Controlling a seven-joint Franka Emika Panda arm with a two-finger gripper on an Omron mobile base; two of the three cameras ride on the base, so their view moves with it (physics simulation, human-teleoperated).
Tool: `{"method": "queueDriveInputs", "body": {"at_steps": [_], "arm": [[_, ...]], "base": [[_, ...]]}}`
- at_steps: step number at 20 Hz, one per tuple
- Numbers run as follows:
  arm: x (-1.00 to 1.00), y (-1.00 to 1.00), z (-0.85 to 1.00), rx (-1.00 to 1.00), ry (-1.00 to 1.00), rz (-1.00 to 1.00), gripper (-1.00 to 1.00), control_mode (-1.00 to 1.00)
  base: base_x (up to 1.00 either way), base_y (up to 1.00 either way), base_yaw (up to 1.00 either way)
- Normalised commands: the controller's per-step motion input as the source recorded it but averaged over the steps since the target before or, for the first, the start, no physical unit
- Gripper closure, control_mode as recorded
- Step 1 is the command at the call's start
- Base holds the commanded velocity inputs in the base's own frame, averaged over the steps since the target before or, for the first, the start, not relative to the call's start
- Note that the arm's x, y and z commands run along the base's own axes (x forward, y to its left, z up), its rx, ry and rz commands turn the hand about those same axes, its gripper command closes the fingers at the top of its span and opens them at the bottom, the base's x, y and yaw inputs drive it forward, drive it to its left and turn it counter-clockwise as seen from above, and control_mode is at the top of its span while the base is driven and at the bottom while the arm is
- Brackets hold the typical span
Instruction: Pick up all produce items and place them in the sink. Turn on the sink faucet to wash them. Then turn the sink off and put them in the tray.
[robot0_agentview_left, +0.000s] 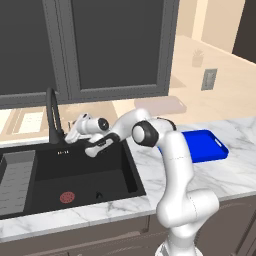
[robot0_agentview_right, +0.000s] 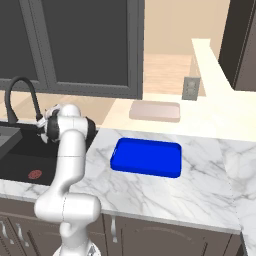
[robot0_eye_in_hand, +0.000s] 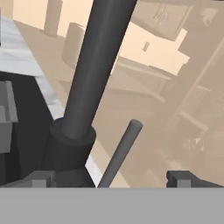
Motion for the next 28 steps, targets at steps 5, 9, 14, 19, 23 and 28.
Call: {"method": "queueDriveInputs", "body": {"at_steps": [5, 9, 14, 19, 23, 28], "arm": [[0.32, 0.13, -0.05, 0.0, 0.02, 0.0, -1.0, -1.0], [0.3, 0.19, -0.1, 0.0, 0.01, 0.0, -1.0, -1.0], [0.19, 0.18, -0.11, 0.0, 0.0, 0.02, -1.0, -1.0], [0.14, 0.22, -0.16, 0.0, 0.0, 0.02, 1.0, -1.0], [0.16, 0.3, -0.13, 0.0, 0.0, 0.01, 1.0, -1.0], [0.02, 0.07, -0.03, 0.0, 0.0, 0.0, 1.0, -1.0]], "base": [[0.0, 0.0, 0.0], [0.0, 0.0, 0.0], [0.0, 0.0, 0.0], [0.0, 0.0, 0.0], [0.0, 0.0, 0.0], [0.0, 0.0, 0.0]]}}
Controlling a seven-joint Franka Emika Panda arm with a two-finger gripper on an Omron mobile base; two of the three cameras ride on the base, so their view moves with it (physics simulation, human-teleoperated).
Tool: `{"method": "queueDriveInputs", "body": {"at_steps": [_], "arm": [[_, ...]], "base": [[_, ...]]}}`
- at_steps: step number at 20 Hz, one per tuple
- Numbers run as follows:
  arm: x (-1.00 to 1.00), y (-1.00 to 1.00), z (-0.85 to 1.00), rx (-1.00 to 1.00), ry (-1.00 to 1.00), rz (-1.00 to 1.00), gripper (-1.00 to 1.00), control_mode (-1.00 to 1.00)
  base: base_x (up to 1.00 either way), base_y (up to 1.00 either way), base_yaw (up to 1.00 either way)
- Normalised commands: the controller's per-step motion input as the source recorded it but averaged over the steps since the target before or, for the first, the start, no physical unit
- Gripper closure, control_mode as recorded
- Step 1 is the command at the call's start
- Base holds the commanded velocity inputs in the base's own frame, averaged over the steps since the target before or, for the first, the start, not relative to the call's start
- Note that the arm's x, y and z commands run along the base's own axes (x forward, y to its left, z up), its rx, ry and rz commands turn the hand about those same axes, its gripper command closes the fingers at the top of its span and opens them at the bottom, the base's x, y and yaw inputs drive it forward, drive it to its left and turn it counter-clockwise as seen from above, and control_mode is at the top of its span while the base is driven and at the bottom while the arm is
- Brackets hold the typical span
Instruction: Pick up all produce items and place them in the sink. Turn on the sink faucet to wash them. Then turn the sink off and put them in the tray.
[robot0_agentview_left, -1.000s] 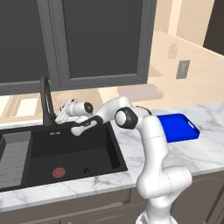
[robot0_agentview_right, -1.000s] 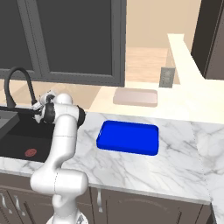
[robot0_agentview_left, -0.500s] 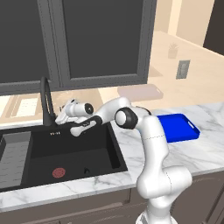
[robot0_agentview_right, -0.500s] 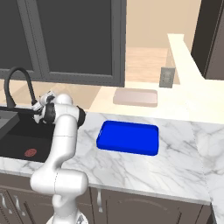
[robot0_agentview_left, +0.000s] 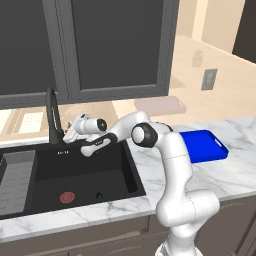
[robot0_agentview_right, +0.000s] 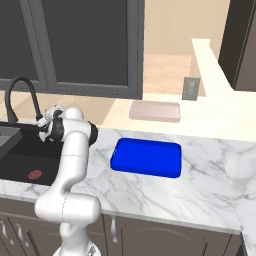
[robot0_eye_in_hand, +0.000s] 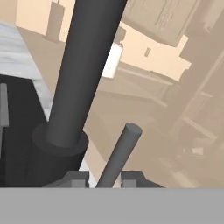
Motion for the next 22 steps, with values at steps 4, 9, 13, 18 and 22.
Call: {"method": "queueDriveInputs", "body": {"at_steps": [4, 9, 13, 18, 22], "arm": [[0.0, 0.04, 0.0, 0.0, 0.0, -0.01, 1.0, -1.0], [0.0, 0.0, 0.0, 0.0, 0.0, -0.13, 1.0, -1.0], [0.0, 0.0, 0.0, 0.0, 0.0, -0.2, 1.0, -1.0], [0.0, 0.0, -0.01, 0.0, 0.0, -0.28, 1.0, -1.0], [0.0, 0.0, -0.04, 0.0, 0.0, -0.3, 1.0, -1.0]], "base": [[0.0, 0.0, 0.0], [0.0, 0.0, 0.0], [0.0, 0.0, 0.0], [0.0, 0.0, 0.0], [0.0, 0.0, 0.0]]}}
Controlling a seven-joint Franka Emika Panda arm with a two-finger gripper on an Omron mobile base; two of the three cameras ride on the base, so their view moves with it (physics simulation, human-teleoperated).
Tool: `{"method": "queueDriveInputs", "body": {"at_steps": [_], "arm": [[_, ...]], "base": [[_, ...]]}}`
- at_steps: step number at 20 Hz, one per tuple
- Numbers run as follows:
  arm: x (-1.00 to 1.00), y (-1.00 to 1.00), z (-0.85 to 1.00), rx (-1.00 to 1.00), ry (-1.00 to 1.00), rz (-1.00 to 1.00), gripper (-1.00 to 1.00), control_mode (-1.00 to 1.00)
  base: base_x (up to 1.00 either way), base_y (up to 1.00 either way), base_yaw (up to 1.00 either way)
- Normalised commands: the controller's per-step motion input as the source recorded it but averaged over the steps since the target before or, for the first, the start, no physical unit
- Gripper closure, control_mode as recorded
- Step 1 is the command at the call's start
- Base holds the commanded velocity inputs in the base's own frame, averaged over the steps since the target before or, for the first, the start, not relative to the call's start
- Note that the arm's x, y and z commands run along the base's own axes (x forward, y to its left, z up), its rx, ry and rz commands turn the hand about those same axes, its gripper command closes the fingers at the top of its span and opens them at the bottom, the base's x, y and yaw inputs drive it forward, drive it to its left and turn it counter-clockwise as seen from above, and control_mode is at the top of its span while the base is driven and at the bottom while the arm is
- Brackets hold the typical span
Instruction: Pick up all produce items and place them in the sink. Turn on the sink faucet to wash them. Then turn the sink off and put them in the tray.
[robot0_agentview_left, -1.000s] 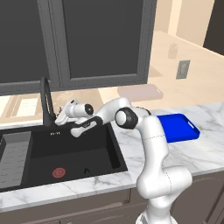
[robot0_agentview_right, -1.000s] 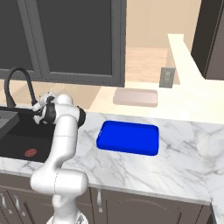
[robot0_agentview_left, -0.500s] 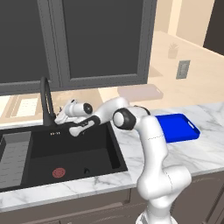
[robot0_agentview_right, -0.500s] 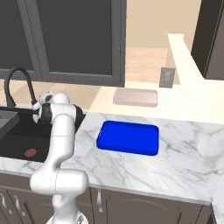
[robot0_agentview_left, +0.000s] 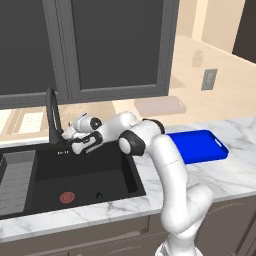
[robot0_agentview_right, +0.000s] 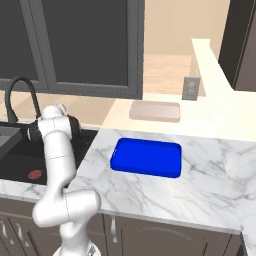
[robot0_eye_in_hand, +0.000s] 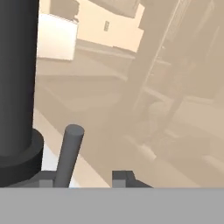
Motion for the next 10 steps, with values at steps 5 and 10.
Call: {"method": "queueDriveInputs", "body": {"at_steps": [5, 10], "arm": [[-0.02, -0.19, -0.03, 0.0, 0.0, -0.2, 1.0, -1.0], [0.0, -0.15, -0.04, 0.0, 0.0, -0.17, 1.0, -1.0]], "base": [[0.0, 0.0, 0.0], [0.0, 0.0, 0.0]]}}
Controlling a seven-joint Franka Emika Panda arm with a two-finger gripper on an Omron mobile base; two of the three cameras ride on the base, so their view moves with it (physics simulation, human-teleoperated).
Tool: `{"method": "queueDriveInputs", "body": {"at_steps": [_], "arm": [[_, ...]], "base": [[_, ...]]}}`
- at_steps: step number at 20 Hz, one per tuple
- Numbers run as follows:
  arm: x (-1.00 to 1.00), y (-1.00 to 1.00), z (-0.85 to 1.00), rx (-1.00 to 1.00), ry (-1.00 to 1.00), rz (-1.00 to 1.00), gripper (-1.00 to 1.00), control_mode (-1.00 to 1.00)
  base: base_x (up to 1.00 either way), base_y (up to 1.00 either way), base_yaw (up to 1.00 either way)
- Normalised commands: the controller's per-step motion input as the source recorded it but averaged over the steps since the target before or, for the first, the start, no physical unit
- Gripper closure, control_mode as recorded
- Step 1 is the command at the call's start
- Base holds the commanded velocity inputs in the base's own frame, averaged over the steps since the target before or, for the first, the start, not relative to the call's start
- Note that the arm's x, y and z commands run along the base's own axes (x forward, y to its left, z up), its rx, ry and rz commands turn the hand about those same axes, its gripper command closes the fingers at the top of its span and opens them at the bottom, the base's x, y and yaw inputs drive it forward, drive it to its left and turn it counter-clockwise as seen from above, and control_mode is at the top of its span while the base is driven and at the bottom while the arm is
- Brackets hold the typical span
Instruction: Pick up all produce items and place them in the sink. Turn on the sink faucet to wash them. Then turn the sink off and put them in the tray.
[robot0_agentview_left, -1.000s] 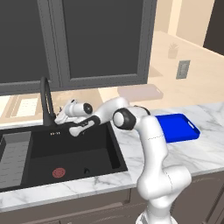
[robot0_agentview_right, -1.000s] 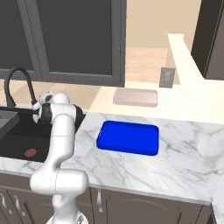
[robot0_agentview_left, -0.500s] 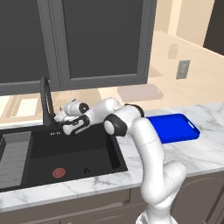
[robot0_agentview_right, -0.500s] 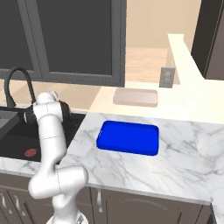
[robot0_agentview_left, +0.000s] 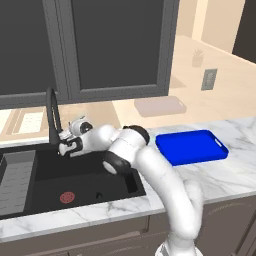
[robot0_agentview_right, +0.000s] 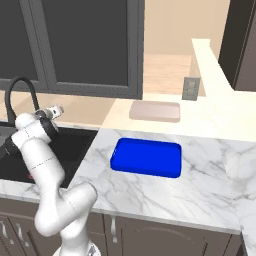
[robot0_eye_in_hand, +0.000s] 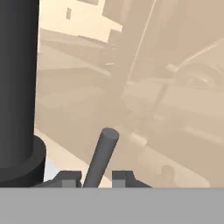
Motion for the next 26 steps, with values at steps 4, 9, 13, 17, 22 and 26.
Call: {"method": "queueDriveInputs", "body": {"at_steps": [4, 9, 13, 17, 22, 26], "arm": [[0.0, -0.21, -0.01, 0.01, 0.0, -0.18, 1.0, -1.0], [-0.1, -0.26, -0.1, 0.02, 0.0, -0.15, 1.0, -1.0], [-0.07, -0.36, -0.1, 0.07, 0.0, -0.12, 1.0, -1.0], [-0.04, -0.46, -0.16, 0.08, 0.0, -0.08, 1.0, -1.0], [-0.03, -0.58, -0.17, 0.09, 0.0, -0.03, 1.0, -1.0], [0.0, -0.6, -0.19, 0.08, 0.0, 0.0, 1.0, -1.0]], "base": [[0.0, 0.0, 0.0], [0.0, 0.0, 0.0], [0.0, 0.0, 0.0], [0.0, 0.0, 0.0], [0.0, 0.0, 0.0], [0.0, 0.0, 0.0]]}}
